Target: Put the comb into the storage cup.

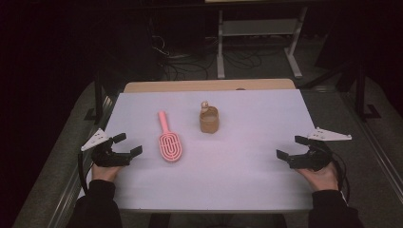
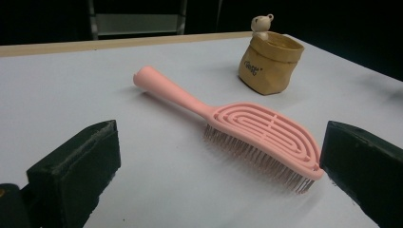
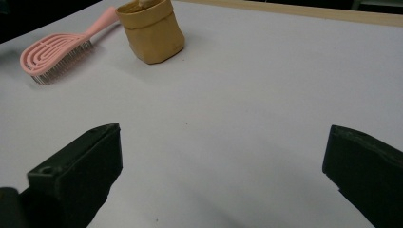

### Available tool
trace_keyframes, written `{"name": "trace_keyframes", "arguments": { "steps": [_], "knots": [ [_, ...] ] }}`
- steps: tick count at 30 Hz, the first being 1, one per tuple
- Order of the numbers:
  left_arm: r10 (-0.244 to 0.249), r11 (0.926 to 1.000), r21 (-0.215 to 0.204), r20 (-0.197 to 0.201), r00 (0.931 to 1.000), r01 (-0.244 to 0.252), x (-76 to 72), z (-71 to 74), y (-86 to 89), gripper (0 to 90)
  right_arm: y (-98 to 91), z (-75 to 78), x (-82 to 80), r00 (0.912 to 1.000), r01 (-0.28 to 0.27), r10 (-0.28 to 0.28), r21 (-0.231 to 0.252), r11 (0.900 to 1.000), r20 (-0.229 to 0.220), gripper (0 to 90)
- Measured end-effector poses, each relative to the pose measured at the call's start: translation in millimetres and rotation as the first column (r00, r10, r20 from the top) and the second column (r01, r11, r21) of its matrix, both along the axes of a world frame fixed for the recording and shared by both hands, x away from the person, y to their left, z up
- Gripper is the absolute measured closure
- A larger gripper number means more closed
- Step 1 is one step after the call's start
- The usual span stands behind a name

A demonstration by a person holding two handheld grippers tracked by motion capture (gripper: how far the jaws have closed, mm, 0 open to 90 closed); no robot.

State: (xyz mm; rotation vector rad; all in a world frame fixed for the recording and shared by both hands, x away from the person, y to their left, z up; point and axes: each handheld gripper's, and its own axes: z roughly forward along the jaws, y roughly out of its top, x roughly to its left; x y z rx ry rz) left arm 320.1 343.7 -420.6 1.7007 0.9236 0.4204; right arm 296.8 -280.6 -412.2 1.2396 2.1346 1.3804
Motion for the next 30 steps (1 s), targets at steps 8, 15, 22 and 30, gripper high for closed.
{"name": "trace_keyframes", "arguments": {
  "steps": [8, 15, 22, 30],
  "knots": [
    [-0.002, 1.0000, -0.004, -0.003, 1.0000, 0.002, 0.8, -0.4, 0.0, 0.0, 1.2, -1.7, -0.7, 1.0000, -0.006, 0.006, 0.003, 1.0000, -0.003, 0.0],
    [-0.001, 1.0000, 0.004, -0.008, 1.0000, 0.001, 1.6, -1.1, -0.5, 0.0, 5.7, -2.0, -0.6, 0.9998, -0.019, 0.019, -0.011, 0.9998, -0.001, 0.0],
    [-0.002, 1.0000, 0.008, 0.001, 1.0000, 0.002, 4.7, 2.2, -1.6, 0.0, 6.0, -1.2, -1.6, 0.9998, -0.021, 0.021, -0.014, 0.9997, 0.004, 0.0],
    [0.002, 1.0000, 0.008, 0.035, 0.9994, -0.002, 13.9, 18.7, -3.2, 1.2, 6.7, -1.2, -2.1, 0.9999, -0.011, 0.011, -0.028, 0.9996, 0.008, 0.0]
  ]
}}
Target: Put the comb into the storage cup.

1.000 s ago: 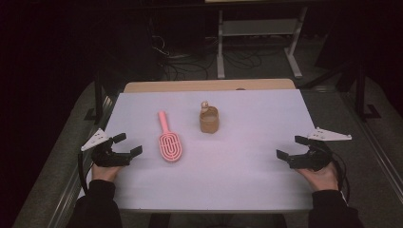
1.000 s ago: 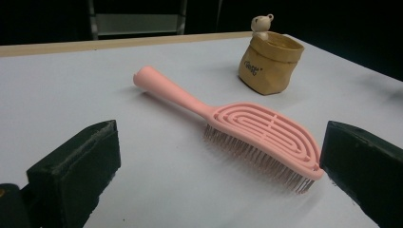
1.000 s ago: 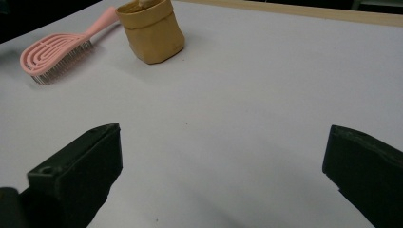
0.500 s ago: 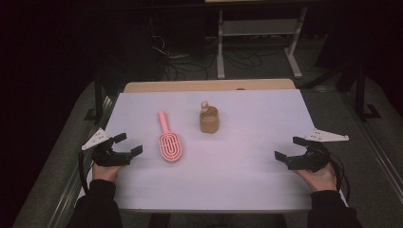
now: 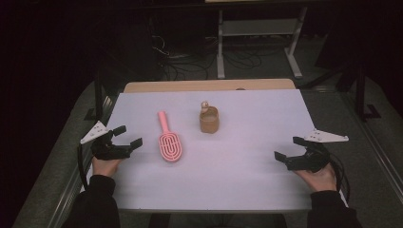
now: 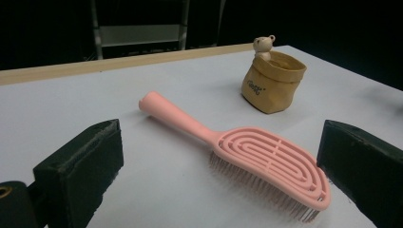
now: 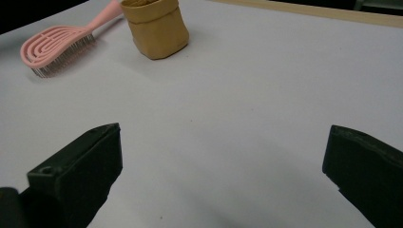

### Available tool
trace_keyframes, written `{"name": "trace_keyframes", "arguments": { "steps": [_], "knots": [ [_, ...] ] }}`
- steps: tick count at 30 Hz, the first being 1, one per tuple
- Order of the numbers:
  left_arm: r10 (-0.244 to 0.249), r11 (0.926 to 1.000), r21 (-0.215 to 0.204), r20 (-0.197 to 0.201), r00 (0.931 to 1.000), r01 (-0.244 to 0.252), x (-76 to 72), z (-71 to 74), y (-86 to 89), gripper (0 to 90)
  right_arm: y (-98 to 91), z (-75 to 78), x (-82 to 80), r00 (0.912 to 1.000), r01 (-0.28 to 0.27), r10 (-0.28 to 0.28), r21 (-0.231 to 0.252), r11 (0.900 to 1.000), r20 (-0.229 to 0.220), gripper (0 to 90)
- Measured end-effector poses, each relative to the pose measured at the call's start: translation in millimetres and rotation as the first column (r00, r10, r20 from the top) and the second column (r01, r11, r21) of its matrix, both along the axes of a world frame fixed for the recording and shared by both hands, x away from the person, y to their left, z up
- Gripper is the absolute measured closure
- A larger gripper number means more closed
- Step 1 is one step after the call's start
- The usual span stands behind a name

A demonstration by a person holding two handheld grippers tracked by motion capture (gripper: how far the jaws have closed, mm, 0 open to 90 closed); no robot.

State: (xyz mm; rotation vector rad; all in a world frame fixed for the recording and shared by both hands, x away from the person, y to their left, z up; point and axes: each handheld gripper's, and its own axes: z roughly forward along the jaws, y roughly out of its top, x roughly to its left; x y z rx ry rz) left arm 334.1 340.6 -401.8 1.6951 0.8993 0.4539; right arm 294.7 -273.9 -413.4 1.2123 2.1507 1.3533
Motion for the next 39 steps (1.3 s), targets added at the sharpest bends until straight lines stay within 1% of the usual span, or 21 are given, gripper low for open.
{"name": "trace_keyframes", "arguments": {
  "steps": [6, 15, 18, 22, 26, 30, 32, 36, 39],
  "knots": [
    [-0.016, 0.9996, 0.022, -0.009, 0.9998, 0.016, 8.2, 9.8, -1.0, 1.2, 0.5, -0.6, 0.3, 1.0000, 0.003, -0.003, -0.006, 1.0000, -0.002, 0.0],
    [-0.048, 0.9970, 0.059, -0.015, 0.9987, 0.049, 20.1, 25.6, -9.7, 1.2, 0.9, -0.7, 0.0, 1.0000, 0.002, -0.002, -0.010, 0.9999, -0.003, 0.0],
    [-0.060, 0.9963, 0.060, -0.017, 0.9980, 0.061, 23.0, 29.4, -13.0, 1.2, 0.6, -0.8, -0.1, 1.0000, 0.000, 0.000, -0.009, 1.0000, -0.004, 0.0],
    [-0.075, 0.9947, 0.068, -0.026, 0.9969, 0.076, 27.5, 31.8, -17.2, 1.2, 0.7, -0.8, -0.2, 1.0000, -0.002, 0.002, -0.009, 1.0000, -0.004, 0.0],
    [-0.086, 0.9919, 0.090, -0.038, 0.9955, 0.090, 33.8, 33.0, -21.4, 1.2, 1.9, -1.2, -0.1, 0.9999, -0.008, 0.008, -0.011, 0.9999, -0.011, 0.0],
    [-0.097, 0.9901, 0.097, -0.050, 0.9940, 0.102, 39.9, 34.5, -25.3, 1.2, 2.3, -1.2, -0.1, 0.9999, -0.009, 0.009, -0.013, 0.9999, -0.012, 0.0],
    [-0.103, 0.9887, 0.104, -0.049, 0.9934, 0.108, 44.1, 36.3, -27.3, 1.2, 2.1, -1.5, 0.0, 0.9999, -0.010, 0.009, -0.012, 0.9999, -0.012, 0.0],
    [-0.107, 0.9878, 0.110, -0.044, 0.9933, 0.111, 47.3, 38.1, -30.0, 1.2, 1.9, -1.8, 0.0, 0.9998, -0.012, 0.012, -0.014, 0.9998, -0.014, 0.0],
    [-0.112, 0.9864, 0.116, -0.047, 0.9926, 0.116, 51.1, 40.2, -32.5, 1.2, 2.1, -1.9, 0.0, 0.9998, -0.012, 0.012, -0.014, 0.9998, -0.015, 0.0]
  ]
}}
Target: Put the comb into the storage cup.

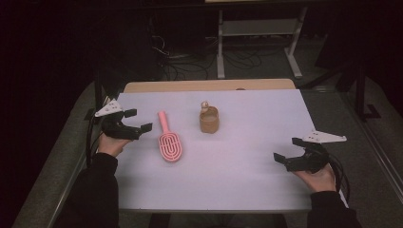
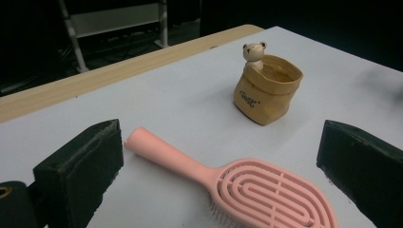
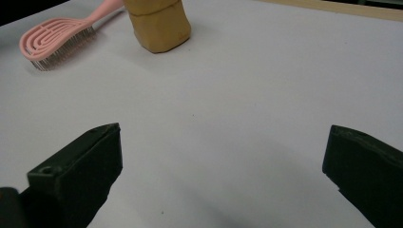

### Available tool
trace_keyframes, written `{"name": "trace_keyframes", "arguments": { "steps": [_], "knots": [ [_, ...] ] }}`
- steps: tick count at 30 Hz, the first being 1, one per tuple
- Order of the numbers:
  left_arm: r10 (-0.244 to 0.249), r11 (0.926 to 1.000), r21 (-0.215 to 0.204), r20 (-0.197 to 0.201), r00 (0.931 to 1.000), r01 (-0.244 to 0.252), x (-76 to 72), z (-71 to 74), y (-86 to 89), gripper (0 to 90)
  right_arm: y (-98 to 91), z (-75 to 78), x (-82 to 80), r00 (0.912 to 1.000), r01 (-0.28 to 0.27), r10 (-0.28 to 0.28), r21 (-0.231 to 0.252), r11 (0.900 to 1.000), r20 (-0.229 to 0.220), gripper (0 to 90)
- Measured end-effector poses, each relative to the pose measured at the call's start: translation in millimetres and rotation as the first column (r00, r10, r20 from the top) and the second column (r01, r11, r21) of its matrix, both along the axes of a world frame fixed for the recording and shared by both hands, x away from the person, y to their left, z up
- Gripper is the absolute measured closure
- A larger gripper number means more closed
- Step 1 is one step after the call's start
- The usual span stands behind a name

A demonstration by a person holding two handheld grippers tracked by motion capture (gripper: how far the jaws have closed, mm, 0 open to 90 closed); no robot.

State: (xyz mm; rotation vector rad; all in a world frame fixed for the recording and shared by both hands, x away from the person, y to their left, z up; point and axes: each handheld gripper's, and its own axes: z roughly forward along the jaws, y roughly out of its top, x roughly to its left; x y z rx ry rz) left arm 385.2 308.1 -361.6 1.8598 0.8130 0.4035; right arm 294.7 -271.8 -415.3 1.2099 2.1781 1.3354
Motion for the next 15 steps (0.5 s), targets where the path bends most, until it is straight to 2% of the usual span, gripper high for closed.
{"name": "trace_keyframes", "arguments": {
  "steps": [4, 10, 15],
  "knots": [
    [-0.013, 0.9998, 0.014, -0.003, 0.9999, 0.013, 6.3, 2.3, -3.8, 1.2, 0.9, -0.3, 0.1, 1.0000, -0.004, 0.004, -0.005, 1.0000, -0.003, 0.0],
    [-0.021, 0.9997, 0.007, -0.029, 0.9994, 0.021, 16.8, 0.0, -7.9, 1.2, 1.7, -0.8, 0.2, 1.0000, -0.009, 0.009, -0.009, 0.9999, -0.004, 0.0],
    [-0.024, 0.9994, 0.023, -0.050, 0.9985, 0.025, 24.7, -3.6, -12.7, 1.2, 2.1, -0.6, 0.1, 0.9999, -0.012, 0.012, -0.008, 0.9999, -0.006, 0.0]
  ]
}}
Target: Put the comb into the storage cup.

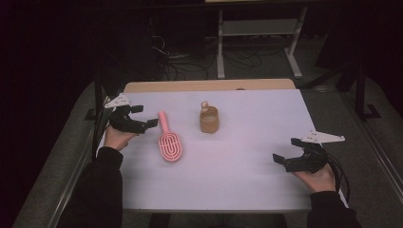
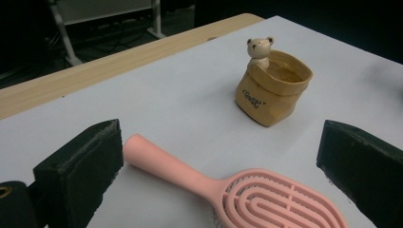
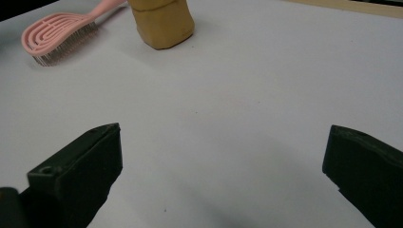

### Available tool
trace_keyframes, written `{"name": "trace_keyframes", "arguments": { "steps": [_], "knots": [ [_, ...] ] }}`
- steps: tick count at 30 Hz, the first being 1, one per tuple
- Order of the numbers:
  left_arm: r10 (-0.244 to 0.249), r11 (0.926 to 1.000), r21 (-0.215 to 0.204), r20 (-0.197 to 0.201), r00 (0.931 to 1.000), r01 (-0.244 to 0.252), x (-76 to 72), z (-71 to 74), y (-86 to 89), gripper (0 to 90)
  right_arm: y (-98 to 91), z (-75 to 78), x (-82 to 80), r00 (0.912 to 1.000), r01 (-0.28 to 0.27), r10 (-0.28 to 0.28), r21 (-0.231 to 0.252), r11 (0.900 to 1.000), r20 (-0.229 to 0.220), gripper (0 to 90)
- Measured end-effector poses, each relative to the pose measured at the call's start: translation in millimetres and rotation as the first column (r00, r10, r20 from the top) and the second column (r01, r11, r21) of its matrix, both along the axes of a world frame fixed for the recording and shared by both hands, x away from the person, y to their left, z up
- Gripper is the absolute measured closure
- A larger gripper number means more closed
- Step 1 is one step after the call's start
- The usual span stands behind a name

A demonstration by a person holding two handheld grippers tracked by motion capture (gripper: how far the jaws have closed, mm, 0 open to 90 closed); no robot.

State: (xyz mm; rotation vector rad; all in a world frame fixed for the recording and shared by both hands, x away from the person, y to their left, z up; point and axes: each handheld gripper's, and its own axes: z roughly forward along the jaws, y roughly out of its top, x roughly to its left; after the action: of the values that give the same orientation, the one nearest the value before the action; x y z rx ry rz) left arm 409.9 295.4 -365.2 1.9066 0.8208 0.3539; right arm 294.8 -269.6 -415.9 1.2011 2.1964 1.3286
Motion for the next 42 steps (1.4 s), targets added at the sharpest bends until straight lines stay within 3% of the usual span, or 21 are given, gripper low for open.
{"name": "trace_keyframes", "arguments": {
  "steps": [10, 18, 28, 32, 36, 42],
  "knots": [
    [0.009, 0.9999, 0.009, -0.020, 0.9998, -0.009, 15.1, -8.2, -8.4, 1.4, 1.5, -0.2, 0.4, 1.0000, -0.008, 0.008, -0.004, 1.0000, -0.001, 0.0],
    [0.030, 0.9995, 0.014, -0.047, 0.9985, -0.029, 26.9, -17.7, -13.9, 6.5, 1.9, -0.3, 0.4, 0.9999, -0.010, 0.010, -0.007, 0.9999, -0.001, 0.0],
    [0.021, 0.9992, 0.035, -0.072, 0.9972, -0.018, 31.5, -24.2, -18.7, 16.3, 1.8, -1.0, 0.2, 0.9999, -0.012, 0.012, -0.007, 0.9999, -0.005, 0.0],
    [0.009, 0.9986, 0.052, -0.076, 0.9970, -0.005, 33.7, -24.1, -23.1, 23.5, 1.7, -1.0, 0.2, 0.9999, -0.014, 0.013, -0.006, 0.9999, -0.006, 0.0],
    [0.013, 0.9972, 0.075, -0.039, 0.9992, -0.010, 34.4, -22.5, -29.6, 34.0, 1.8, -0.9, 0.0, 0.9998, -0.017, 0.017, -0.003, 0.9998, -0.004, 0.0],
    [0.021, 0.9932, 0.115, -0.051, 0.9985, -0.015, 41.2, -23.8, -40.0, 47.9, 1.7, -0.8, 0.0, 0.9998, -0.020, 0.020, -0.002, 0.9998, -0.005, 0.0]
  ]
}}
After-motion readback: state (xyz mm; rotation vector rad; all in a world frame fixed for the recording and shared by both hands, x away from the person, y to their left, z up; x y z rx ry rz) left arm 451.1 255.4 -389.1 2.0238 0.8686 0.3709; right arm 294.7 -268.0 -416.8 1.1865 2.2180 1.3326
